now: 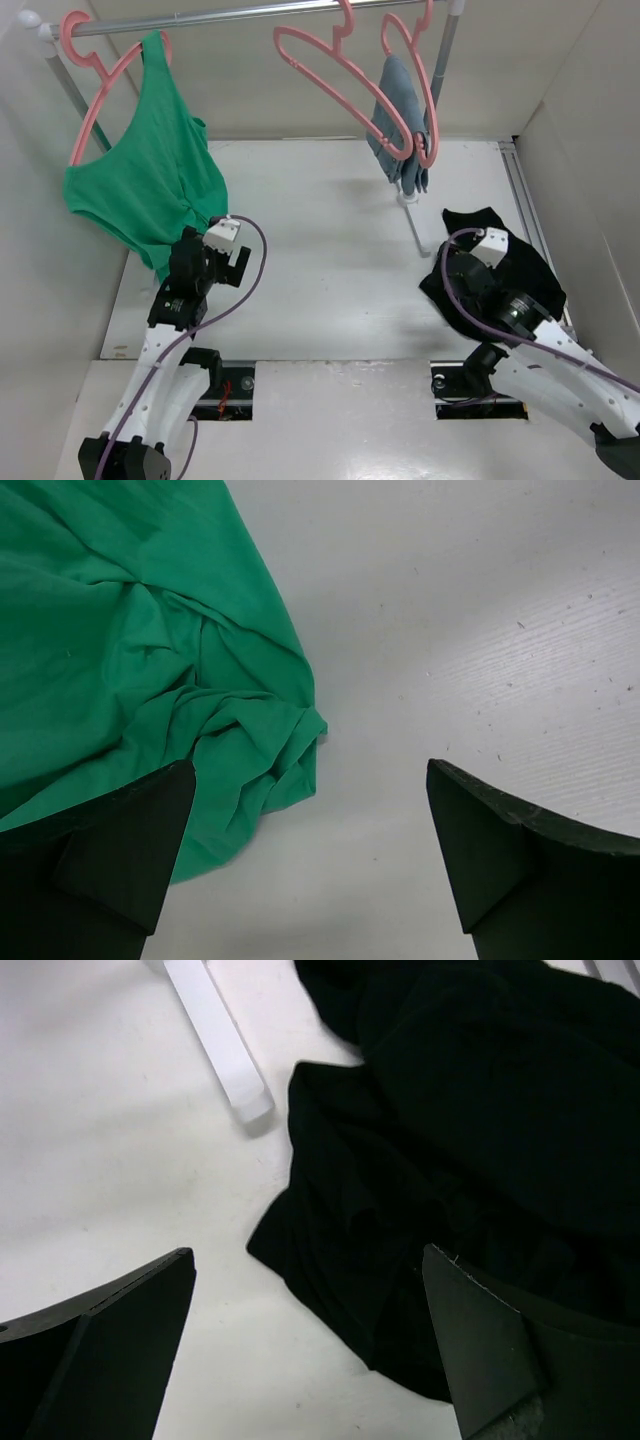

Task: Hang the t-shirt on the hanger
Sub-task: Move the tshirt to the center of the board

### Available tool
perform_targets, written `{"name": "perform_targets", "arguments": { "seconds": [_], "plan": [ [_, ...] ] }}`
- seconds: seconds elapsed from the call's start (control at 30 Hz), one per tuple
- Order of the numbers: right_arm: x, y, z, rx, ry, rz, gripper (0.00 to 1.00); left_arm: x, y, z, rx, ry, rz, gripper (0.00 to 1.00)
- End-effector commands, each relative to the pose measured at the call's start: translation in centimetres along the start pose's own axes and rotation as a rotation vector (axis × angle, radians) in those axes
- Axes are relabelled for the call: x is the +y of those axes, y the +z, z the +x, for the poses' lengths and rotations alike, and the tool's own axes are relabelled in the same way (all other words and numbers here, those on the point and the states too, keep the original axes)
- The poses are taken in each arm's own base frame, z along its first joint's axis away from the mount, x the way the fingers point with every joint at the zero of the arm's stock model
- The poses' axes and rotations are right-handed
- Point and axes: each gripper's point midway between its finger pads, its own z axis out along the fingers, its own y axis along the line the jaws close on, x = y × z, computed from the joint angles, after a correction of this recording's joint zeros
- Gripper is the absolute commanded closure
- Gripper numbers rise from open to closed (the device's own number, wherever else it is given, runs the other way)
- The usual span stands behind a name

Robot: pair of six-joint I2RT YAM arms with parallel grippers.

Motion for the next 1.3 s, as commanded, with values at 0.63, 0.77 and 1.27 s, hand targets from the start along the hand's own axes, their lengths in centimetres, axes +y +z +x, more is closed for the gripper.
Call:
{"name": "perform_targets", "arguments": {
  "seconds": [0.63,0.77,1.27],
  "plan": [
    [5.5,9.8,6.8,0.470,-0.327,-0.258,0.69,-0.7,-1.6,-4.9,-0.142,0.034,0.087,0.00],
    [8.5,9.2,6.6,0.454,-0.382,-0.314,1.00,-0.7,-1.7,-5.0,-0.140,0.034,0.087,0.00],
    [40.6,-11.0,-1.3,-0.086,-0.924,-1.385,1.00,1.2,-2.9,-8.1,-0.218,-0.062,0.012,0.00]
  ]
}}
